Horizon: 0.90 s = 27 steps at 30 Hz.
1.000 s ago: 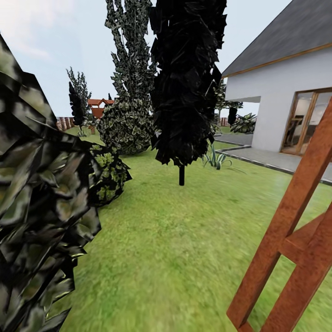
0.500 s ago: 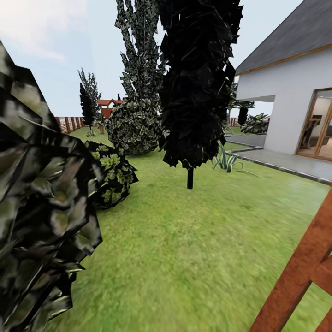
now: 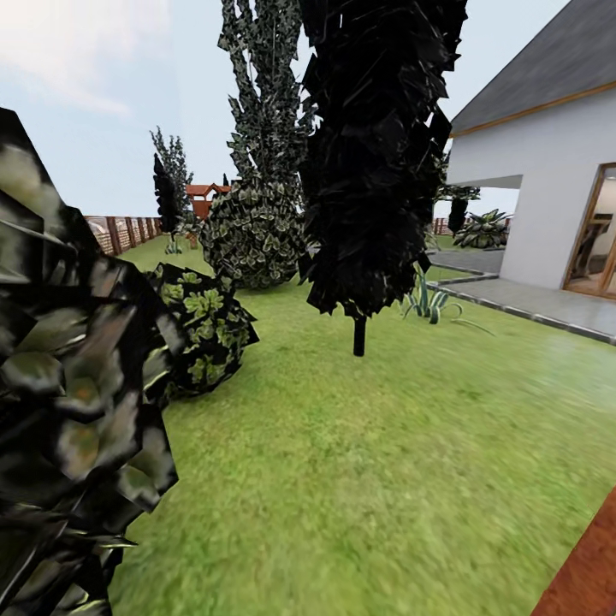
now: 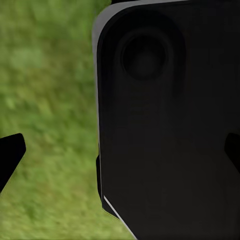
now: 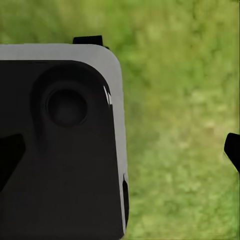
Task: Take the three Easter eggs out of the wicker basket on the lawn in the garden, then place them on the lawn next to a single tree (choose any tree) so that all three eggs are next to the same tree and none are left in the basket.
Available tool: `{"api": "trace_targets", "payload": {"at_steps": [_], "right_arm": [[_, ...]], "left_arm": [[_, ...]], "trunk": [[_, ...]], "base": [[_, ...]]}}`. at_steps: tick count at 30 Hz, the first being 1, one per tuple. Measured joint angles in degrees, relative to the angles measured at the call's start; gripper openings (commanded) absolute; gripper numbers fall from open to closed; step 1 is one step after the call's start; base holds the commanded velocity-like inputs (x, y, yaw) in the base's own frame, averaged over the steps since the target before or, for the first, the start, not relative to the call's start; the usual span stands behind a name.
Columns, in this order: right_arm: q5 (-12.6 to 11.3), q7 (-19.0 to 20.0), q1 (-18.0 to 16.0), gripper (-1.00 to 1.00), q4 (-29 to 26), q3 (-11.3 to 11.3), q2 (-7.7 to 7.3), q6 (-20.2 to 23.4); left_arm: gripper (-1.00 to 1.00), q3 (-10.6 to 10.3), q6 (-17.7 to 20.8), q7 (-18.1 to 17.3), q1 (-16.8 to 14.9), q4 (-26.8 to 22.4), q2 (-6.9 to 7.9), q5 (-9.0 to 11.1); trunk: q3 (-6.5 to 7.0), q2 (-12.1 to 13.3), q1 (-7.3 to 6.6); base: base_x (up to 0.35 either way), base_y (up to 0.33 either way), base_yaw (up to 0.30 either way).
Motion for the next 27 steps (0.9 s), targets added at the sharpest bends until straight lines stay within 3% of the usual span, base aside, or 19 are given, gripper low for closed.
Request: {"api": "trace_targets", "payload": {"at_steps": [27], "right_arm": [[0.09, -0.07, 0.00, 1.00, 0.00, 0.00, 0.00, 0.00]], "left_arm": [[1.00, 0.00, 0.00, 0.00, 0.00, 0.00, 0.00, 0.01]], "trunk": [[0.00, 0.00, 0.00]], "base": [[0.336, 0.000, 0.020]]}}
